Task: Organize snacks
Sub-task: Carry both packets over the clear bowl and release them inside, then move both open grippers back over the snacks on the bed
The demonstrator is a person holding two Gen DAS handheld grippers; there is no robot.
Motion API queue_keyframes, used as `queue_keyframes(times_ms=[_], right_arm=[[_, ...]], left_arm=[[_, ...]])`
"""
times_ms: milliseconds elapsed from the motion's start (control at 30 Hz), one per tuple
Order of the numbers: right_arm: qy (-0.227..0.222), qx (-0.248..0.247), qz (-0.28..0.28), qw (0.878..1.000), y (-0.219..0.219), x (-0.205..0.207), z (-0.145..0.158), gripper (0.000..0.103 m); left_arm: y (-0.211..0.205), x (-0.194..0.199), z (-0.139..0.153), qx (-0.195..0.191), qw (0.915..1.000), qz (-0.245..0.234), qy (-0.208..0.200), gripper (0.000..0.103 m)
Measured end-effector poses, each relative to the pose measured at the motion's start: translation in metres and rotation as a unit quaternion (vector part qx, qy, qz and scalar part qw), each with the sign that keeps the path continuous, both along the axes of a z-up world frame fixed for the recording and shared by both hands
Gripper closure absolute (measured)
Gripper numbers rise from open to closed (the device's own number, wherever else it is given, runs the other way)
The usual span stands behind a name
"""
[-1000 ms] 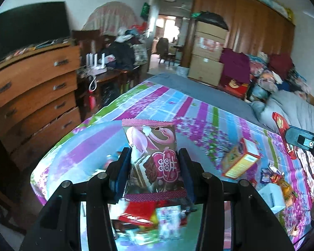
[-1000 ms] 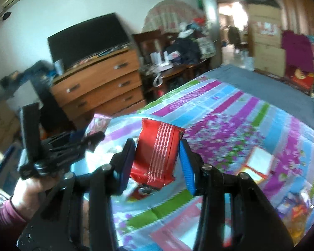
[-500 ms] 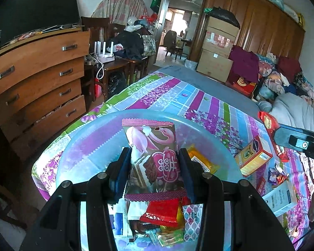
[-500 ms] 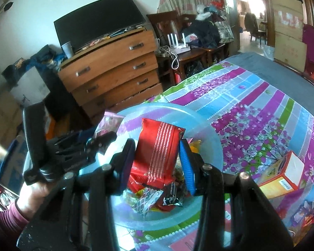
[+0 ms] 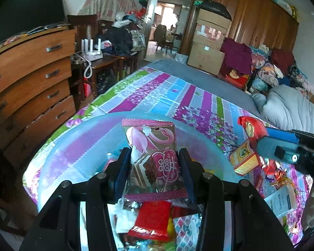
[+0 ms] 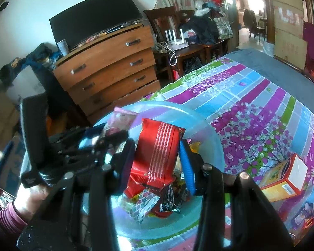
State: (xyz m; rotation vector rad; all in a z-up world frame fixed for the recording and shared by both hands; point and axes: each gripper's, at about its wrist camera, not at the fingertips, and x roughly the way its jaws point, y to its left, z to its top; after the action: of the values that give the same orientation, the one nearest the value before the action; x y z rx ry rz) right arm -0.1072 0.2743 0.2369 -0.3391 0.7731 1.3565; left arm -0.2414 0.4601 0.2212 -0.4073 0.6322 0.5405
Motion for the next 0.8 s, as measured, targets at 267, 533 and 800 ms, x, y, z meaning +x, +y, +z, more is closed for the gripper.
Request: queue_keyframes(times_ms=[267,533,800], right_arm=[[0.008,-0.006,-0.009,1.000,0.004,0.011,-0.011,0.059],[0.020,-0.012,-0.006,1.000,0.015,0.016,-0.018,0.057],[0.034,0.014,-0.005,0.999,-0.014,0.014,-0.014,0.056]], left_arm=[[0.010,0.040,-0.016,-0.021,0.9992,-0.026,0.019,0.052],[0.023,0.040,-0.021,-0.030,0.9992,0.002,0.025,0.029],[0.005,0.028,-0.004,-0.018,0.9998,-0.001,0.000,0.028]])
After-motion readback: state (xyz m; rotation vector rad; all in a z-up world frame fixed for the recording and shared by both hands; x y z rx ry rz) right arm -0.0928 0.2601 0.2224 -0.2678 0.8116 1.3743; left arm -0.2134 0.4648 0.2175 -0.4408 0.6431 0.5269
